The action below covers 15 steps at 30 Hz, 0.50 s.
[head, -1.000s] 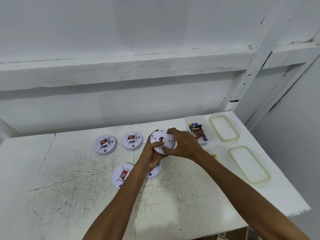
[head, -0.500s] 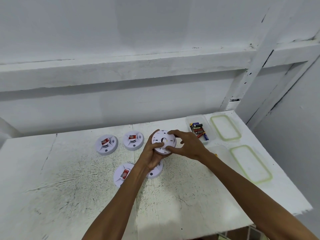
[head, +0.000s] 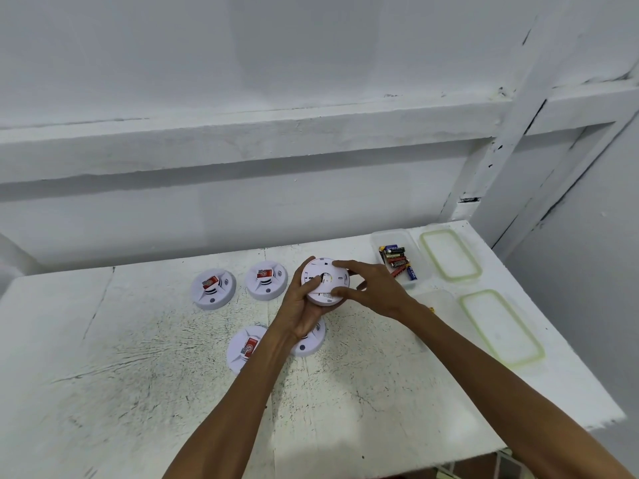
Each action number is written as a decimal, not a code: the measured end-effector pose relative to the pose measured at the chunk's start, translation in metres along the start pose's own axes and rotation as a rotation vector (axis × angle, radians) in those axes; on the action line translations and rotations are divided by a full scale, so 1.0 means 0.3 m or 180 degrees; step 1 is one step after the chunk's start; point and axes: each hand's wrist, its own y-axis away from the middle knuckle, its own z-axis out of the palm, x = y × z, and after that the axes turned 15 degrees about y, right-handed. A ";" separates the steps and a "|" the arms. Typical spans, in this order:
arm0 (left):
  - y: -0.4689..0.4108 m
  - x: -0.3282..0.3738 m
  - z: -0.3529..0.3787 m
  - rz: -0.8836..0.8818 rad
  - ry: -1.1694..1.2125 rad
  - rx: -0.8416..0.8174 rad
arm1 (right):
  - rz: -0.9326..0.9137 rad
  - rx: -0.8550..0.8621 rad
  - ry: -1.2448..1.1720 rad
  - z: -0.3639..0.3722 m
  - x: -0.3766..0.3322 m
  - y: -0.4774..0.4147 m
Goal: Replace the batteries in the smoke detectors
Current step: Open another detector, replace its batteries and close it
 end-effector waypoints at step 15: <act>0.007 0.000 0.027 0.0122 0.0122 -0.0333 | 0.0334 0.0042 -0.0831 -0.030 -0.035 0.015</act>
